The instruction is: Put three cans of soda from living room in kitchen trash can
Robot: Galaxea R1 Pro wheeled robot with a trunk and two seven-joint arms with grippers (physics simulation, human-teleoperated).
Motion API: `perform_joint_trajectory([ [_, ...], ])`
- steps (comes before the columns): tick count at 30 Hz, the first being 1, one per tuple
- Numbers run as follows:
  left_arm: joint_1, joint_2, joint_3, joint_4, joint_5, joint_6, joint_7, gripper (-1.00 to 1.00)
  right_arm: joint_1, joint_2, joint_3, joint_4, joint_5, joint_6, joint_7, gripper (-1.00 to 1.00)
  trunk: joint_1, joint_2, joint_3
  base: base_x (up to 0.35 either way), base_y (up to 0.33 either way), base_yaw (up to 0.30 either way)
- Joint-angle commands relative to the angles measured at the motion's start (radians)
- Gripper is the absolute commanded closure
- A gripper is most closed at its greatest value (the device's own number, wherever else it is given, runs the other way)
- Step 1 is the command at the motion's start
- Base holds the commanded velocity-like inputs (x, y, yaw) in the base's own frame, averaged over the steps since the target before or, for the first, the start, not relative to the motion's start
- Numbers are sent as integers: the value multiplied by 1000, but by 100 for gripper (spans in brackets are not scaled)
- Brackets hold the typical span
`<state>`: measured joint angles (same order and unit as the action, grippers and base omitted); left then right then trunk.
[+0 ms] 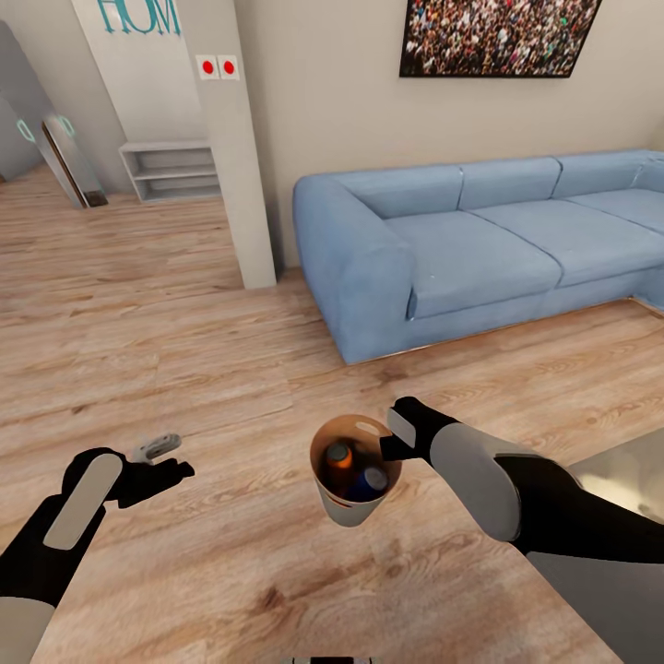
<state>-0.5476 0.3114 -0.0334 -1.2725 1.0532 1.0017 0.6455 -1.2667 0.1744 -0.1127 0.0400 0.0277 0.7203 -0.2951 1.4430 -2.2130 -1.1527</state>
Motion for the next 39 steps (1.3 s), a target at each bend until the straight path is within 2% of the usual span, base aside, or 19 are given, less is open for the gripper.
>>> perform_joint_trajectory([
  [1, 0, 0, 0, 0, 0, 0, -1, -100, 0, 0, -13, 0, -8, -2, 1, 100, 0, 0, 0, 0, 0, 0],
  [5, 0, 0, 0, -4, 2, 0, -3, -100, 0, 0, -13, -1, -8, -2, 0, 100, 0, 0, 0, 0, 0, 0],
  [39, 0, 0, 0, -8, 2, -3, -3, -100, 0, 0, -13, -1, -6, -1, -2, 100, 130, -238, -106, 0, 0, 0],
])
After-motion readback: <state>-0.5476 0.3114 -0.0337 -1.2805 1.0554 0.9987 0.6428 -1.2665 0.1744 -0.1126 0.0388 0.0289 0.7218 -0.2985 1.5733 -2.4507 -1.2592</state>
